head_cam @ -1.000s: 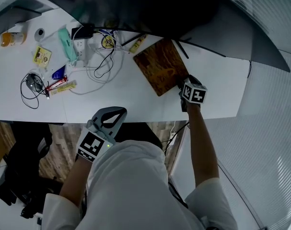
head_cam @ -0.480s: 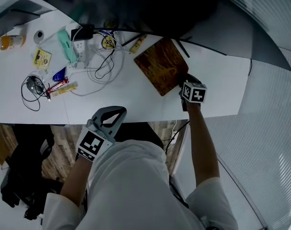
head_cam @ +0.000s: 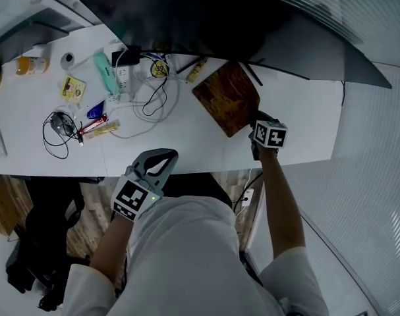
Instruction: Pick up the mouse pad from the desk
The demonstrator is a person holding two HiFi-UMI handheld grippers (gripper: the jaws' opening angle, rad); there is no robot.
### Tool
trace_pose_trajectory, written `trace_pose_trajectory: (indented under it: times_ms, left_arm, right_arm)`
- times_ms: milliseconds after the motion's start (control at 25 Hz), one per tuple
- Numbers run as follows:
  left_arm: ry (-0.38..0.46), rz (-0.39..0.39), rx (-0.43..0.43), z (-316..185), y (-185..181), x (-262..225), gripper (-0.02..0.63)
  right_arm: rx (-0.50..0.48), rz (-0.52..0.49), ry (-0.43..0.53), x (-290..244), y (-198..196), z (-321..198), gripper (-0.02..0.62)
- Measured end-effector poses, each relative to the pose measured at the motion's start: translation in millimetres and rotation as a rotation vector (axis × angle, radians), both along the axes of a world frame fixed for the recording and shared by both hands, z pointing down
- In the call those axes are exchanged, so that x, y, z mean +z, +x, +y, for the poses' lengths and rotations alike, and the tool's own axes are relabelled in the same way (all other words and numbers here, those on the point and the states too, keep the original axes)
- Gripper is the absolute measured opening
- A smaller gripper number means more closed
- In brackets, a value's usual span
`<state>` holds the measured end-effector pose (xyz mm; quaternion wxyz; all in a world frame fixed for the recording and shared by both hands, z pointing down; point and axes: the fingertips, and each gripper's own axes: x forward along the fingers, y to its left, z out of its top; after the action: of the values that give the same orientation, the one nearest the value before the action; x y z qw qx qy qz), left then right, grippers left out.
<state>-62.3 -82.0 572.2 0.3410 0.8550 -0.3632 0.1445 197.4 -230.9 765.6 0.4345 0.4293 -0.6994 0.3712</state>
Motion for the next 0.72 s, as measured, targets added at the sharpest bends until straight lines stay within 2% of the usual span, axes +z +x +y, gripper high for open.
trace_pose_trajectory:
  times_ms: [440, 720]
  left_arm:
    - [0.066, -0.007, 0.028, 8.5, -6.9, -23.5, 0.017]
    - [0.116, -0.014, 0.016, 19.3, -5.3, -39.3, 0.017]
  right_arm:
    - [-0.059, -0.141, 0.096, -79.3, -36.9, 33.6, 0.048]
    - [-0.121, -0.214, 0.213, -150.0, -57.5, 66.3, 0.048]
